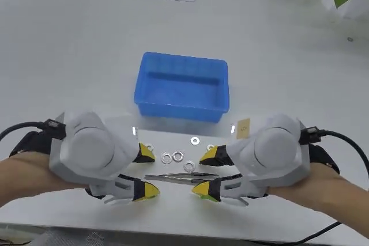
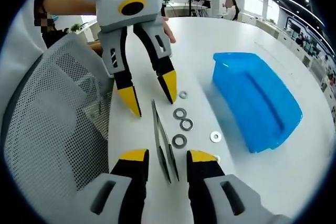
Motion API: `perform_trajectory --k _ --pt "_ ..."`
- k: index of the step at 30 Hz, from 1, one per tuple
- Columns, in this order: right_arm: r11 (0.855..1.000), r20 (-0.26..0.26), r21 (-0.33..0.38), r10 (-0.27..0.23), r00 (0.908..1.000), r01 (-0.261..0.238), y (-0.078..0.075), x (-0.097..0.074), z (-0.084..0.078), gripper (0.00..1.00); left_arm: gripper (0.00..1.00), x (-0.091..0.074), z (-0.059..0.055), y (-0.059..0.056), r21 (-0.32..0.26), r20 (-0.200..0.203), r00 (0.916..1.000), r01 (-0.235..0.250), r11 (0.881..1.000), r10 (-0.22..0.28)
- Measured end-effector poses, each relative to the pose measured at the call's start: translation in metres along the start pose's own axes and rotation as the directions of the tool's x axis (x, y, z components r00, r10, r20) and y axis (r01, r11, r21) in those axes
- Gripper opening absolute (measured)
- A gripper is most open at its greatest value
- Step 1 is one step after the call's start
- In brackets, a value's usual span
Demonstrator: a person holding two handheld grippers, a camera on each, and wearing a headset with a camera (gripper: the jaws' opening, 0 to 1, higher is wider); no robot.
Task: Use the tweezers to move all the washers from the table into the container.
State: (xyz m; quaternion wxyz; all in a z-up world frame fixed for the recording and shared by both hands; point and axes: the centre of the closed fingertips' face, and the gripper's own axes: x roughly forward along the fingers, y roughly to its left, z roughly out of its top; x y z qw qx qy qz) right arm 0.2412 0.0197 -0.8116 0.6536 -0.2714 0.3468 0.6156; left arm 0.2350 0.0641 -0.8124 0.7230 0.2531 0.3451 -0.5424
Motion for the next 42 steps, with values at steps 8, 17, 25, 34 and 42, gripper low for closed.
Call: perform_trajectory --k 8,17,25,34,42 --pt "0.999 -0.014 -0.052 0.000 0.9999 -0.001 0.006 0.004 0.001 0.24 0.28 0.002 0.001 -0.002 0.043 -0.001 1.0000 0.005 0.999 -0.005" --pt "0.996 -0.037 -0.090 -0.002 0.9993 -0.001 0.009 0.005 -0.001 0.19 0.17 0.005 0.004 -0.010 0.071 -0.010 0.9998 0.021 0.997 -0.020" --pt "0.984 -0.080 -0.181 -0.021 0.9966 0.006 0.007 0.006 -0.001 0.14 0.08 0.006 0.007 -0.008 0.094 -0.005 1.0000 0.000 0.996 0.000" --pt "0.973 -0.123 -0.230 -0.015 0.9923 -0.014 0.011 0.007 -0.002 0.10 0.07 0.008 0.006 -0.006 0.082 -0.016 0.9997 0.018 0.996 -0.016" --pt "0.966 -0.164 -0.250 0.023 0.9862 -0.064 0.008 0.007 -0.002 0.07 0.06 0.008 0.006 -0.007 0.087 -0.034 0.9992 0.025 0.996 -0.022"
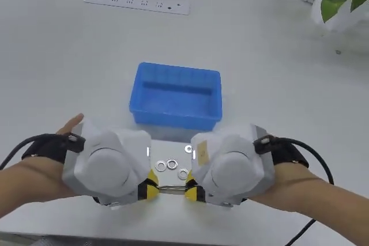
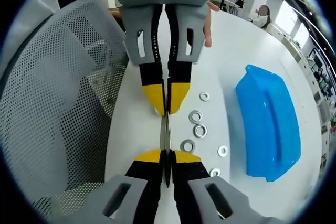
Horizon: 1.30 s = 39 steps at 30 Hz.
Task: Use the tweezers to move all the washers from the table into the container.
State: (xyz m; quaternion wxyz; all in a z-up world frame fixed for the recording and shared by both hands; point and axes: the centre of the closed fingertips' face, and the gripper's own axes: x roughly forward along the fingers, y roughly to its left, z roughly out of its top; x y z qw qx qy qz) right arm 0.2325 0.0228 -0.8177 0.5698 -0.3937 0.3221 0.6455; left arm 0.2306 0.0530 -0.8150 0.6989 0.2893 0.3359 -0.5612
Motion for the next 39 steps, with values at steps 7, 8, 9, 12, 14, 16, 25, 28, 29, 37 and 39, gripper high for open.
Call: perform_trajectory --k 7,8,9,12,14,16,25,28,29,37,39 --pt "1.000 0.068 -0.003 -0.027 0.9973 0.027 0.003 -0.002 0.006 0.06 0.07 -0.001 -0.001 -0.002 0.036 -0.005 0.9998 -0.017 0.999 0.017" --pt "0.999 0.096 0.021 -0.027 0.9950 0.026 0.003 -0.004 0.011 0.06 0.08 -0.002 -0.001 -0.002 0.038 -0.005 0.9998 -0.018 0.999 0.018" --pt "0.999 0.101 0.021 -0.030 0.9944 0.028 0.003 -0.005 0.012 0.06 0.09 -0.002 0.000 -0.001 0.035 -0.005 0.9998 -0.020 0.999 0.020" --pt "0.999 0.100 0.000 -0.040 0.9941 0.040 0.001 -0.008 0.015 0.06 0.07 -0.001 0.000 0.000 0.021 -0.015 0.9997 -0.018 1.000 0.018" --pt "0.999 0.102 -0.012 -0.041 0.9940 0.042 0.001 -0.008 0.015 0.06 0.06 -0.001 -0.001 -0.001 0.041 -0.034 0.9992 -0.019 0.999 0.021" --pt "0.999 0.108 -0.005 -0.034 0.9935 0.035 0.002 -0.008 0.015 0.06 0.06 -0.002 -0.002 -0.002 0.030 -0.060 0.9981 -0.010 0.999 0.012" --pt "0.999 0.217 0.011 -0.042 0.9752 0.041 0.005 -0.012 0.029 0.07 0.05 -0.026 0.004 -0.007 -0.026 -0.031 0.9995 0.012 1.000 -0.013" --pt "0.998 0.241 0.016 -0.057 0.9688 0.054 0.003 -0.016 0.030 0.07 0.05 -0.033 0.009 -0.004 -0.018 -0.010 0.9999 -0.004 1.000 0.003" --pt "0.998 0.246 0.013 -0.058 0.9675 0.056 0.004 -0.016 0.031 0.07 0.05 -0.036 0.011 -0.004 -0.020 -0.004 1.0000 -0.005 1.000 0.005" --pt "0.996 0.278 0.004 -0.091 0.9562 0.093 0.004 -0.015 0.035 0.07 0.05 -0.046 0.032 -0.006 0.002 0.043 0.9985 -0.035 0.999 0.035" --pt "0.995 0.289 0.007 -0.094 0.9526 0.096 0.005 -0.017 0.036 0.07 0.05 -0.047 0.034 -0.006 -0.010 0.053 0.9979 -0.037 0.999 0.038"
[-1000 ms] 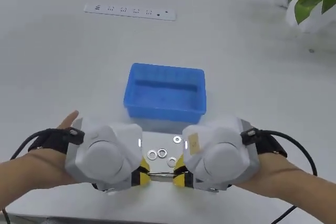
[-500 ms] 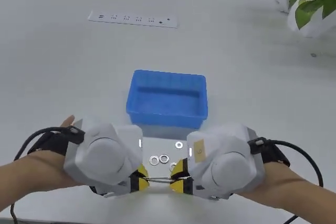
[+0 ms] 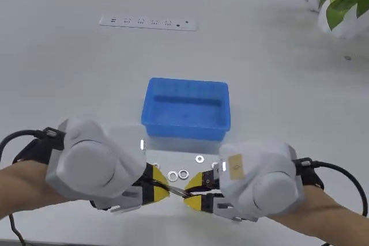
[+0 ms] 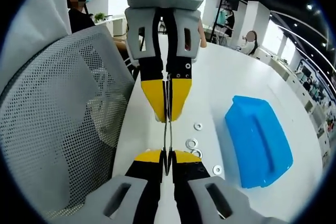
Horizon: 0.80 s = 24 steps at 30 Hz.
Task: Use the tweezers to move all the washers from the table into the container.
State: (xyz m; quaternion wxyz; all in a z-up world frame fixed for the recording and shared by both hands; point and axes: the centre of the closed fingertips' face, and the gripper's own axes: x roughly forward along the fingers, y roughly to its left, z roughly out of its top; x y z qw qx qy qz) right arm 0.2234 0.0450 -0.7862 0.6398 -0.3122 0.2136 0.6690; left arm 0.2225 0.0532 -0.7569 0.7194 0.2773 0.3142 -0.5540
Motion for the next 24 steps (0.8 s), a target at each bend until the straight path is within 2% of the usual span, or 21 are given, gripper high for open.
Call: perform_trajectory --k 3,4,6,13,22,24 --pt "1.000 0.018 0.000 -0.006 0.9998 0.006 0.000 -0.002 0.002 0.07 0.05 -0.003 0.007 -0.001 -0.007 0.029 0.9996 -0.006 1.000 0.006" --pt "1.000 0.025 0.001 -0.006 0.9997 0.006 0.001 -0.003 0.002 0.07 0.04 -0.004 0.011 0.000 -0.008 0.044 0.9987 -0.025 1.000 0.025" --pt "1.000 0.046 0.019 -0.014 0.9989 0.013 -0.001 -0.004 0.004 0.07 0.04 -0.005 0.016 -0.001 -0.014 0.062 0.9978 -0.022 1.000 0.023" --pt "0.999 0.065 0.027 -0.034 0.9973 0.032 -0.004 -0.006 0.004 0.07 0.04 -0.007 0.022 0.003 -0.044 0.095 0.9943 -0.045 0.998 0.049" --pt "0.998 0.097 0.051 -0.041 0.9944 0.037 -0.003 -0.008 0.006 0.07 0.10 -0.013 0.036 0.008 -0.063 0.172 0.9828 -0.056 0.996 0.067" --pt "0.998 0.097 0.054 -0.042 0.9944 0.036 -0.002 -0.009 0.006 0.07 0.10 -0.013 0.040 0.006 -0.050 0.190 0.9801 -0.047 0.998 0.056"
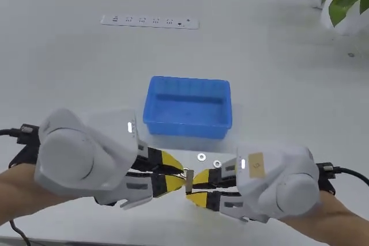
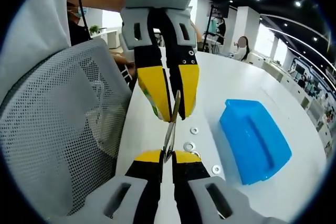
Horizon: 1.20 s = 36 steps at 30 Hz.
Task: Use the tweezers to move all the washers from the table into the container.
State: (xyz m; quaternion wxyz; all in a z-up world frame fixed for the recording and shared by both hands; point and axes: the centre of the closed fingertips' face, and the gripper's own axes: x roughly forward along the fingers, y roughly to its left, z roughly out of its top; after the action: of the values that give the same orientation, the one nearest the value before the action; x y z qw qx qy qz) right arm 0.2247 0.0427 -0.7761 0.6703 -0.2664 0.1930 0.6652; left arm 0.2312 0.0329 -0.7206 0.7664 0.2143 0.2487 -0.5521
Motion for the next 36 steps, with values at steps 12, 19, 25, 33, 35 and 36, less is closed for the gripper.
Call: perform_trajectory --k 12,19,25,33,35,36 --pt "1.000 0.000 -0.003 0.014 0.9999 -0.014 0.006 0.001 -0.002 0.07 0.10 0.001 0.001 -0.004 0.009 0.000 0.9991 0.041 0.999 -0.041" --pt "1.000 -0.003 -0.004 0.018 0.9998 -0.018 0.005 0.002 -0.002 0.07 0.13 -0.002 0.001 -0.012 0.018 0.008 0.9960 0.089 0.996 -0.089" --pt "1.000 -0.003 -0.007 0.022 0.9997 -0.022 0.005 0.003 -0.001 0.07 0.14 0.003 0.010 -0.015 0.036 0.034 0.9945 0.098 0.995 -0.099" --pt "1.000 -0.004 -0.008 0.015 0.9999 -0.015 0.003 0.003 -0.001 0.07 0.06 0.002 0.011 -0.012 0.023 0.032 0.9950 0.094 0.995 -0.095" --pt "1.000 -0.005 -0.012 0.015 0.9999 -0.015 0.004 0.004 0.000 0.07 0.06 0.001 0.009 -0.011 -0.017 0.029 0.9947 0.100 0.995 -0.099" --pt "1.000 -0.006 -0.013 0.015 0.9999 -0.015 0.004 0.004 0.000 0.07 0.06 0.000 0.009 -0.011 -0.025 0.031 0.9945 0.101 0.995 -0.101"
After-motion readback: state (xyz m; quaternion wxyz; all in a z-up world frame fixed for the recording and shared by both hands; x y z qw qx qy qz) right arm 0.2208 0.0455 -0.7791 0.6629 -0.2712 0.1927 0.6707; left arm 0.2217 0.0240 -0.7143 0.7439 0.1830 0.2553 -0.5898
